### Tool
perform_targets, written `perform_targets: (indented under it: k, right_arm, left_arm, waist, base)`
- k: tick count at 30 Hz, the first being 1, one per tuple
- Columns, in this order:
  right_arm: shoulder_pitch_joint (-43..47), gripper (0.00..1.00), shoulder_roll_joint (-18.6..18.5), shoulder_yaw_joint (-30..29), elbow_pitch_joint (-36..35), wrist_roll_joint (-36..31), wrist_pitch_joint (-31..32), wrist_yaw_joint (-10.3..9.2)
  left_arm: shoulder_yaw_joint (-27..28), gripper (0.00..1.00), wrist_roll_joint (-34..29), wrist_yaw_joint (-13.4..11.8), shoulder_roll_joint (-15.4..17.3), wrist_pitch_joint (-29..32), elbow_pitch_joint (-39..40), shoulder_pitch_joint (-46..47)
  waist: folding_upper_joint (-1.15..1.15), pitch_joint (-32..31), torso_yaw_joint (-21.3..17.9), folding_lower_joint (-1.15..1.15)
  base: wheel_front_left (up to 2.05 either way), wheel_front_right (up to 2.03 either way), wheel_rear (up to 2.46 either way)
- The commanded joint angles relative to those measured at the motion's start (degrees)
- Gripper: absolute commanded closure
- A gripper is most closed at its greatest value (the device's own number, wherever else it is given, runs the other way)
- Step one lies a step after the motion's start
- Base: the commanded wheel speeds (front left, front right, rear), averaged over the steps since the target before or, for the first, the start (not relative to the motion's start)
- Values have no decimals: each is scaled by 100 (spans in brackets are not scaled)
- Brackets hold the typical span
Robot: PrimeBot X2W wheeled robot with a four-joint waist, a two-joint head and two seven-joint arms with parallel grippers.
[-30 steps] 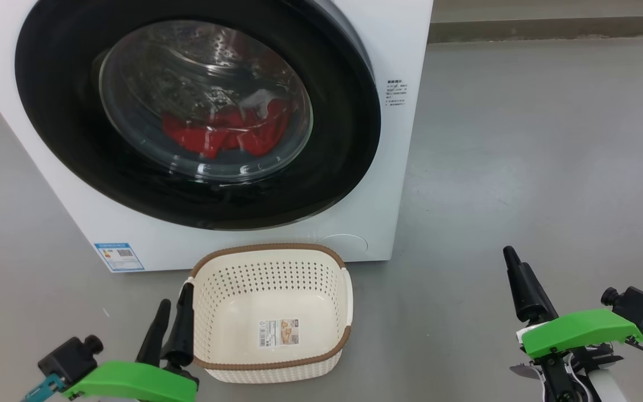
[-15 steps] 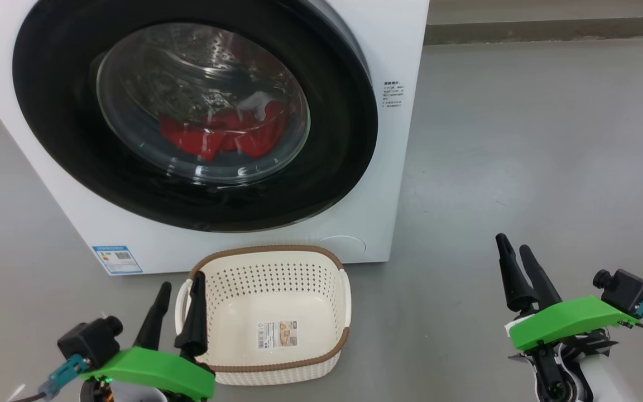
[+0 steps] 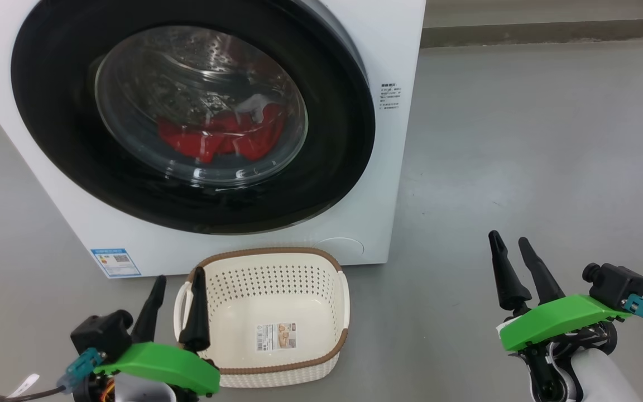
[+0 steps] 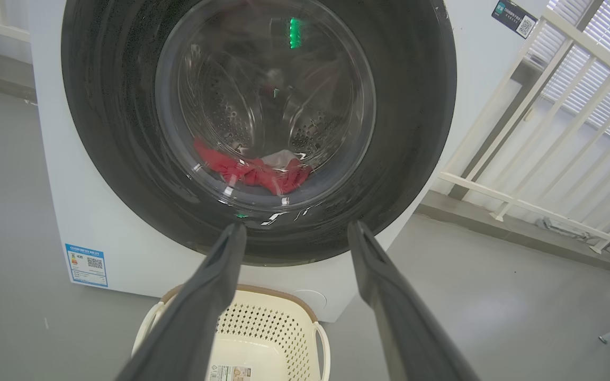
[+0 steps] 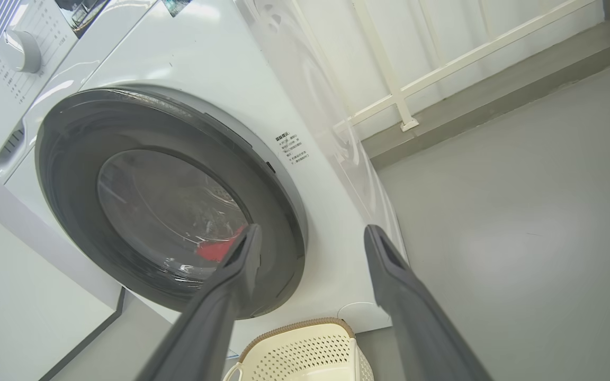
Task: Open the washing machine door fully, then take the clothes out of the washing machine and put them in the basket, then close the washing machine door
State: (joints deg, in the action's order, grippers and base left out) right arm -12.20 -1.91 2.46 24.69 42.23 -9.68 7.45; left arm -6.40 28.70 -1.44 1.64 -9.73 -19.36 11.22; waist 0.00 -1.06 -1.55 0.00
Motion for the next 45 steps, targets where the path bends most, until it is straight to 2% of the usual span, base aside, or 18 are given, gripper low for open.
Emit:
perform_targets:
  k: [1, 27, 45]
  right_arm:
    - [-372, 0, -57, 124, -98, -239, -114, 3]
    - [-682, 0, -97, 266, -20, -1753, -531, 3]
    - [-654, 0, -97, 233, -14, -1792, -531, 3]
  left_arm:
    - [98, 0, -234, -57, 106, -107, 107, 340]
    - [-29, 0, -1690, -350, 124, -527, 111, 614]
    - [2, 0, -1604, -348, 124, -527, 11, 620]
  waist:
    - [0, -3, -5, 0]
    - [0, 41, -51, 0]
    - [0, 40, -41, 0]
  base:
    - [0, 0, 0]
    - [0, 0, 0]
    - [0, 0, 0]
